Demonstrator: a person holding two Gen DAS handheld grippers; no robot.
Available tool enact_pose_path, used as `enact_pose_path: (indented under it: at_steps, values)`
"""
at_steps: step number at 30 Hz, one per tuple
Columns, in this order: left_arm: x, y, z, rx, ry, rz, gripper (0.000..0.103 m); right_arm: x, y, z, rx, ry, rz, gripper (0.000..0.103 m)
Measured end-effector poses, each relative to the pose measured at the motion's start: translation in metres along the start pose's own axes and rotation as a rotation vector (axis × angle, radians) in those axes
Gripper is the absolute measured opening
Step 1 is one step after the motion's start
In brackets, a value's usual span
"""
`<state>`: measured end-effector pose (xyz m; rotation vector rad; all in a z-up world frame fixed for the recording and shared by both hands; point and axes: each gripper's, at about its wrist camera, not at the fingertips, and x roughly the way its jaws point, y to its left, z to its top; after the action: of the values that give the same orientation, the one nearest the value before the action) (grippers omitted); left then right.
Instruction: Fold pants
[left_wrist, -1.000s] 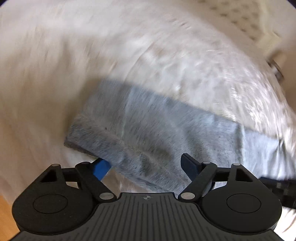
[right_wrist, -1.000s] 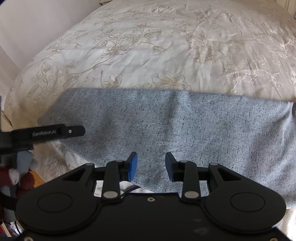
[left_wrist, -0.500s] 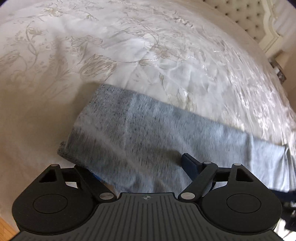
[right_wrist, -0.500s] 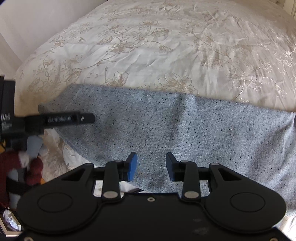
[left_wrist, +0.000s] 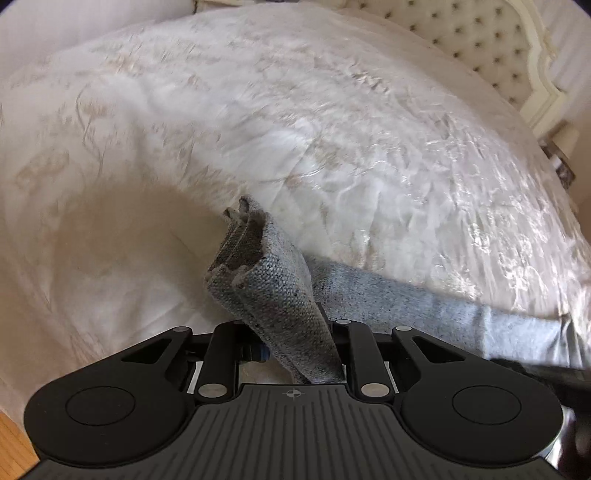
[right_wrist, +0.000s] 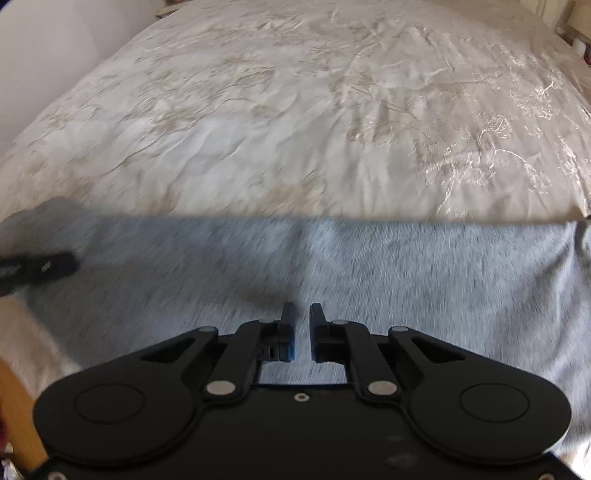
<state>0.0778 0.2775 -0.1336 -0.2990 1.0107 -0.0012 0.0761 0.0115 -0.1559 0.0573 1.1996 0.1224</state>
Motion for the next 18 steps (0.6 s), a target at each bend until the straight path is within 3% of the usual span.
enact_pose_path:
  at_steps: [9, 14, 18]
  values:
    - [-0.011, -0.010, -0.002, 0.063, -0.033, 0.000, 0.020, 0.057, -0.013, 0.030, 0.036, 0.036, -0.032, 0.007]
    - [-0.021, -0.016, -0.001, 0.073, -0.068, 0.007, 0.020, 0.039, -0.014, 0.021, 0.044, 0.018, 0.008, 0.008]
    - [-0.034, -0.024, 0.002, 0.092, -0.103, -0.003, 0.020, 0.010, -0.013, -0.012, 0.064, 0.028, 0.053, 0.008]
